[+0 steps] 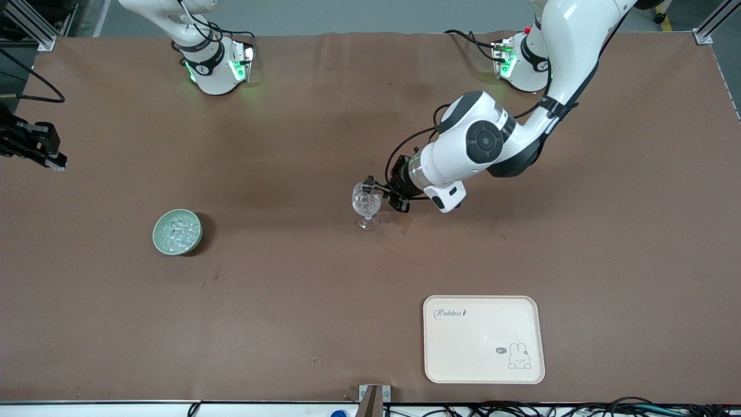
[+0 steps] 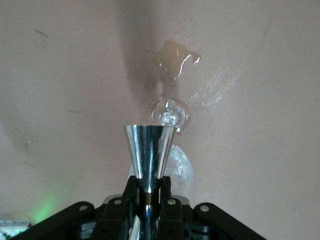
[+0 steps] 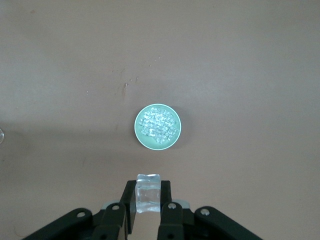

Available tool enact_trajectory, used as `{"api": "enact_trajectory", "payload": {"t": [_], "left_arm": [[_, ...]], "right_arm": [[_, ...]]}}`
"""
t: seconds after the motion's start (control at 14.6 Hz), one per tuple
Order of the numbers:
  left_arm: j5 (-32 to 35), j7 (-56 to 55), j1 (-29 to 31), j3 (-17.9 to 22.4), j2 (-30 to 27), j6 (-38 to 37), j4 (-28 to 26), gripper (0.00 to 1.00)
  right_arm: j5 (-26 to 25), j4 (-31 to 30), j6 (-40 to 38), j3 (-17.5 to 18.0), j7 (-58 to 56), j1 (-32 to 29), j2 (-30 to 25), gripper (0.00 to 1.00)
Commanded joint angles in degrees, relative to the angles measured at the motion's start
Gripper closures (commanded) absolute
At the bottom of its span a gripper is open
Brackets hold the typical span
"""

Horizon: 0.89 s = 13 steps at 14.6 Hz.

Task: Pour wine and add ice with both arms
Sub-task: 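Tilt the jigger over the wine glass with the left gripper to pour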

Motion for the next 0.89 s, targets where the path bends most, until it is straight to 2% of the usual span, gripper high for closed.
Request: {"api": "enact_trajectory", "payload": {"t": [0.0, 0.41, 0.68, 0.82], "left_arm": [[1.98, -2.32, -0.52, 0.41, -0.59, -0.62, 0.35, 0.99], [0.84, -1.62, 0.80, -0.02, -0.16, -0.79, 0.79, 0.99], [-8.45, 4.95, 1.06, -0.20, -0.33, -0.79, 0.87, 0.99], [-13.65, 10.40, 3.07, -1.42, -0.42, -0.79, 0.79, 0.99]], "right_arm": [[0.76, 0.52, -0.72, 0.21, 0.26, -0.15, 0.05, 0.95], [0.76, 0.52, -0.98, 0.21, 0.26, -0.33, 0.05, 0.94], [0.76, 0.52, -1.07, 0.21, 0.26, -0.33, 0.05, 0.94], [0.76, 0.52, -1.07, 0.21, 0.26, -0.33, 0.13, 0.94]]}}
